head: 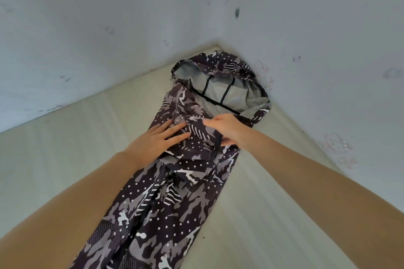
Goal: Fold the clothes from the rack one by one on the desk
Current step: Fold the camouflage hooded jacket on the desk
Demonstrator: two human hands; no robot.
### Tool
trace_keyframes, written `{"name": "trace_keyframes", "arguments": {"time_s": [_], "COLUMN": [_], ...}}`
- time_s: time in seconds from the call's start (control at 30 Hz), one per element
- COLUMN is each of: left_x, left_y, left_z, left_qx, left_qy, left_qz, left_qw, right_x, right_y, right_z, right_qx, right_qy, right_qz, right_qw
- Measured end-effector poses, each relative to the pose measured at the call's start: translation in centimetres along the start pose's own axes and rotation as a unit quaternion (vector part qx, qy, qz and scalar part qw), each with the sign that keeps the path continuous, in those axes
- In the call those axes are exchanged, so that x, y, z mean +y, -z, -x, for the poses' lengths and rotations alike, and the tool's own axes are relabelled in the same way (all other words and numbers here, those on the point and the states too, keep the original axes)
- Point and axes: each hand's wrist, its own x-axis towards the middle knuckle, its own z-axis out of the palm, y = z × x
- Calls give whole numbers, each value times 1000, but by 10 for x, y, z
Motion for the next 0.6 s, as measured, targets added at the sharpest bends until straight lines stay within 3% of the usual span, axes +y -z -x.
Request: {"name": "trace_keyframes", "arguments": {"time_s": [0.1,0.2,0.33,0.43,0.5,0.6], "left_x": [-8,-13,-12,-13,-15,-23], "left_y": [1,-1,6,16,14,-2], "left_z": [3,7,6,1,-4,-8], "left_qx": [-24,-71,-144,-196,-194,-170], "left_qy": [27,52,115,146,169,133], "left_qz": [-19,-7,167,326,370,233], "left_qw": [999,996,969,913,893,948], "right_x": [8,17,37,47,48,51], "right_y": [-4,-9,-29,-50,-58,-68], "right_z": [0,3,19,31,36,37], "right_qx": [27,72,172,192,163,107], "right_qy": [70,142,242,295,263,148], "right_qz": [144,312,444,520,563,527], "right_qw": [987,937,845,778,767,830]}}
